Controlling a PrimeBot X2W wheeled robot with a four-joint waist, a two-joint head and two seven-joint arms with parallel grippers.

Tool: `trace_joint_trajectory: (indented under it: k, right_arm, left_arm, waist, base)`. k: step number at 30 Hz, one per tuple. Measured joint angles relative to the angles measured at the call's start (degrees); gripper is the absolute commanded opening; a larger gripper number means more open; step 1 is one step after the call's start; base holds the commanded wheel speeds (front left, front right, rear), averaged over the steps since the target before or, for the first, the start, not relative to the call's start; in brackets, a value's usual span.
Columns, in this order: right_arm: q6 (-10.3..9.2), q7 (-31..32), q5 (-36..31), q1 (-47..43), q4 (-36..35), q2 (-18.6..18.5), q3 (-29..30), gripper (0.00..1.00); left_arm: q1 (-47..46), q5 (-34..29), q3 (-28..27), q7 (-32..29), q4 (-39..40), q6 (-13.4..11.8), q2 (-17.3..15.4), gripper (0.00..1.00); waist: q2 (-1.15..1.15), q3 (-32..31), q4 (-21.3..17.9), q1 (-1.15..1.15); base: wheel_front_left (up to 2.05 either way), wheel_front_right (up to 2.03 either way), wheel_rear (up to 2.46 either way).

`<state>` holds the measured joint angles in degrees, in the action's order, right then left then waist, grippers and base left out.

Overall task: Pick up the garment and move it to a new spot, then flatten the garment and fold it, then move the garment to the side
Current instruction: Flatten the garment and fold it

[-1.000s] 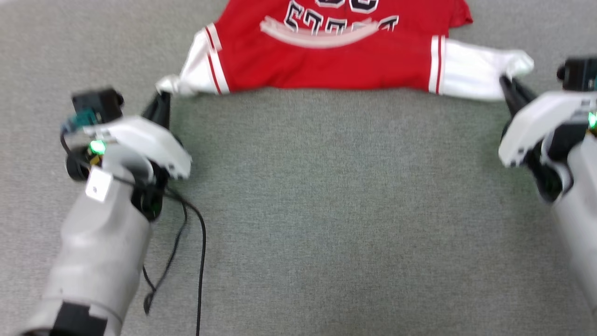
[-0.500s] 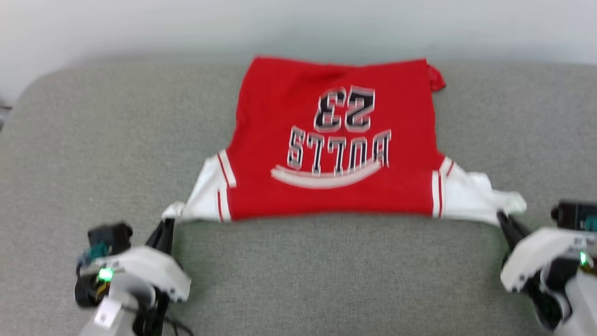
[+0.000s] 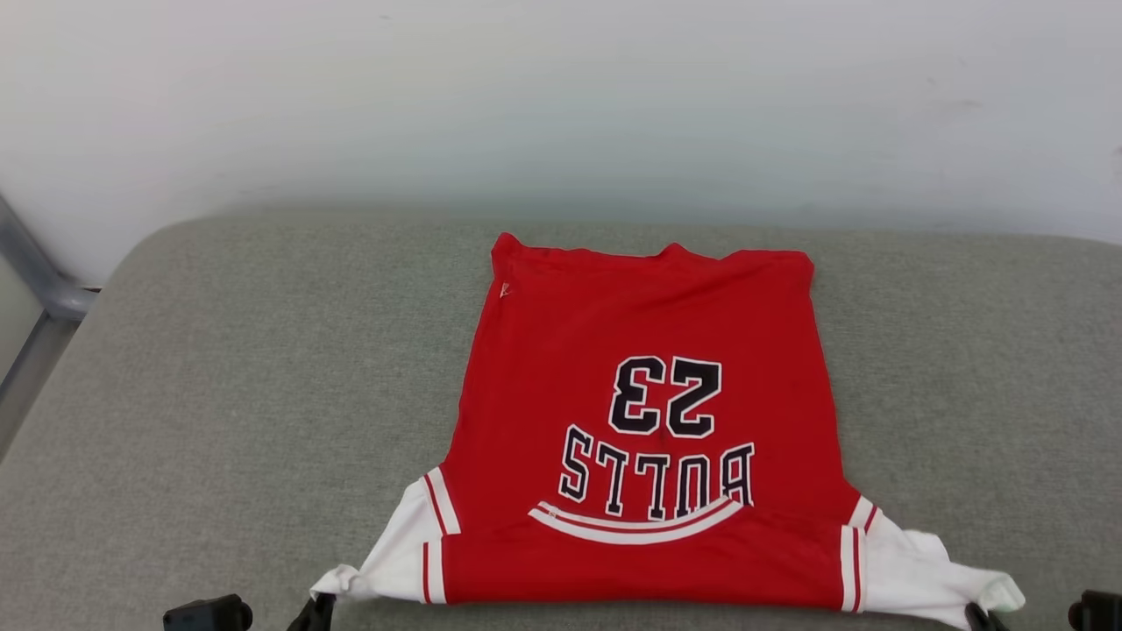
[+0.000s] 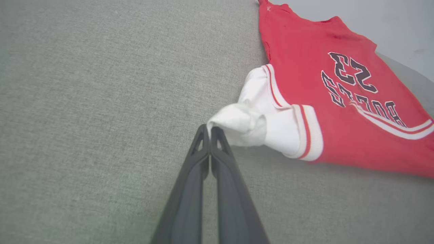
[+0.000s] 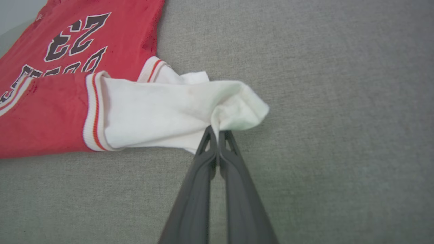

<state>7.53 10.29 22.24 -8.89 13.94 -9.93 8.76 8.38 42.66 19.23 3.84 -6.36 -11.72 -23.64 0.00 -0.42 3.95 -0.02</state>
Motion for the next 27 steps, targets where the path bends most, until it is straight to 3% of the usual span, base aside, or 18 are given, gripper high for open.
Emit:
trace_joint_trajectory:
  k: [5,7,8,9,16,17,23,24,27]
  right_arm:
    - [0.00,5.0,-4.8,-5.5,-9.5,3.9,2.8,0.01]
    - [-0.01,6.5,-6.4,-6.0,-11.7,4.5,2.8,0.35]
    - [-0.01,7.0,-6.6,-6.1,-12.6,4.8,2.8,0.75]
    - [-0.01,7.3,-6.8,-6.1,-13.5,4.9,2.7,1.00]
    - [-0.02,5.3,-9.0,0.6,-17.2,5.2,4.5,1.00]
    - [-0.03,5.2,-9.1,6.9,-15.7,4.9,6.2,1.00]
    - [-0.03,9.3,-8.4,22.7,-6.5,-0.5,6.7,1.00]
    - [-0.03,12.4,-7.7,30.4,0.1,-3.1,6.1,1.00]
    - [-0.03,17.9,-7.3,37.8,7.5,-5.9,5.1,1.00]
  left_arm:
    - [2.0,0.3,0.2,-3.2,6.9,-2.0,-1.5,0.00]
    - [2.0,0.1,0.6,-4.1,8.3,-2.5,-1.7,0.00]
    - [2.0,-0.2,0.8,-4.4,8.8,-2.6,-1.8,0.00]
    - [1.9,-0.3,0.9,-4.5,9.4,-2.7,-1.9,0.00]
    - [-1.7,-1.9,2.3,-5.1,11.4,-2.9,-1.5,0.00]
    - [-3.9,-2.7,2.9,-4.6,11.9,-2.4,-0.9,0.00]
    - [-10.6,-4.1,4.8,-2.7,11.0,-0.4,2.0,0.00]
    - [-13.3,-4.5,5.7,-1.6,9.3,0.8,3.2,0.00]
    - [-16.5,-5.0,6.7,-0.7,8.1,2.2,4.6,0.00]
  waist:
    - [0.00,0.5,0.9,0.01]
    - [0.00,0.8,1.2,0.01]
    - [0.00,1.0,1.3,0.01]
    - [0.00,1.2,1.4,0.01]
    - [0.00,3.5,3.0,0.02]
    - [0.00,5.3,3.9,0.02]
    - [0.00,10.7,6.2,0.03]
    - [0.00,13.3,7.7,0.03]
    - [0.00,16.0,9.4,0.04]
  base:
    - [0.00,0.00,0.00]
    - [0.00,0.00,0.00]
    - [0.00,0.00,0.00]
    - [0.00,0.00,0.00]
    - [0.00,0.00,0.00]
    - [0.00,0.00,0.00]
    - [0.00,0.00,0.00]
    - [0.00,0.00,0.00]
    - [0.00,0.00,0.00]
